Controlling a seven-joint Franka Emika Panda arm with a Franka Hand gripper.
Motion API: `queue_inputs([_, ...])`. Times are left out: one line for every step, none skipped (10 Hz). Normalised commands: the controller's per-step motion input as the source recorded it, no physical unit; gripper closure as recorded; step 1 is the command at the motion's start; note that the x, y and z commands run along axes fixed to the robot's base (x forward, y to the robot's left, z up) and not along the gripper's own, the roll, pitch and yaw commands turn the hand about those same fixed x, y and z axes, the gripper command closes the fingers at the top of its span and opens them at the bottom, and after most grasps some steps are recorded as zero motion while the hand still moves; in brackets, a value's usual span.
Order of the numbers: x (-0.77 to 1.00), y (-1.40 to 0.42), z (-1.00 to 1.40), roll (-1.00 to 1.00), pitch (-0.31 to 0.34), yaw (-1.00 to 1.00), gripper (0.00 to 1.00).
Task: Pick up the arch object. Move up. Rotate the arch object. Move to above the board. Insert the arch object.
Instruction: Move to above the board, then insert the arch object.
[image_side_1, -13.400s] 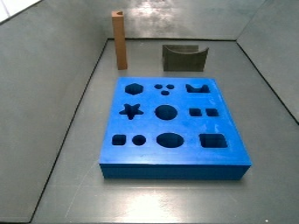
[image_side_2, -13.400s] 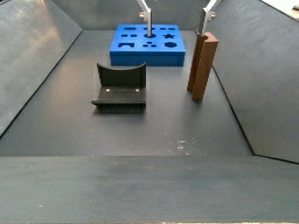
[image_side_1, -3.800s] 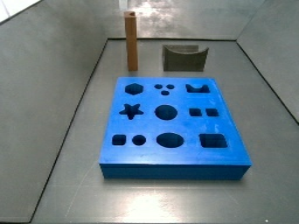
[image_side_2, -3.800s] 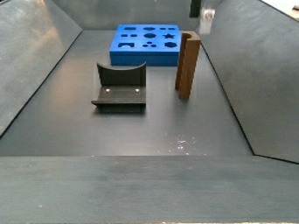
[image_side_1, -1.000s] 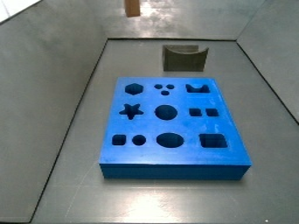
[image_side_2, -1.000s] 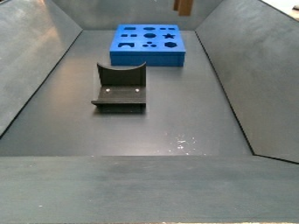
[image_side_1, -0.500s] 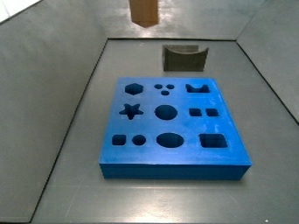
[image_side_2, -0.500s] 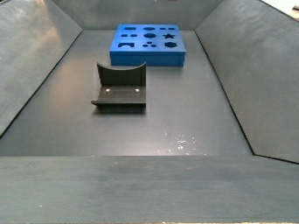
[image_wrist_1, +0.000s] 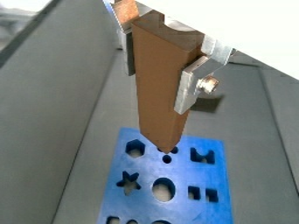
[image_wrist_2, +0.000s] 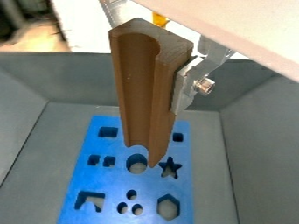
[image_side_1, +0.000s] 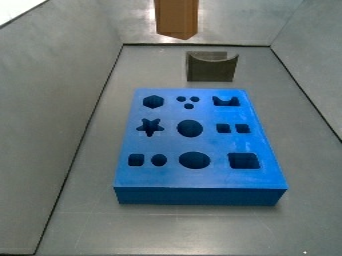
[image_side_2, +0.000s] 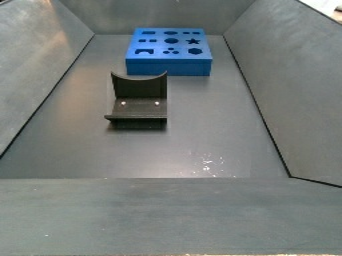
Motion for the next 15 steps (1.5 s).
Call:
queue_inputs([0.08,-0.09,0.02,0.07,0.178,1.00,1.00])
queue_inputs([0.09,-0.07,0.02,0.07,0.199,1.00,1.00])
queue_inputs([0.09,-0.06,0.02,0.08,0.222,1.00,1.00])
queue_inputs([0.10,-0.05,0.01,0.10,0.247,1.00,1.00])
queue_inputs([0.09,-0.05,0.02,0.12,0.293,1.00,1.00])
queue_inputs([0.09,-0.04,0.02,0.15,0.320,0.97,1.00])
queue_inputs([0.09,-0.04,0.01,0.15,0.263,0.70,1.00])
queue_inputs([0.09,-0.04,0.01,0.14,0.209,0.46,1.00])
queue_inputs([0.08,-0.03,0.01,0.14,0.149,0.24,1.00])
queue_inputs([0.04,0.00,0.00,0.00,0.000,0.00,1.00])
queue_inputs([0.15,0.00,-0.01,0.00,0.000,0.00,1.00])
queue_inputs([0.62,0.14,-0.03,-0.10,-0.051,0.00,1.00])
queue_inputs([1.00,0.14,-0.13,-0.02,0.000,0.05,1.00])
queue_inputs([1.00,0.13,-0.15,0.00,0.003,0.04,1.00])
queue_inputs([1.00,0.13,-0.19,0.00,0.016,0.04,1.00])
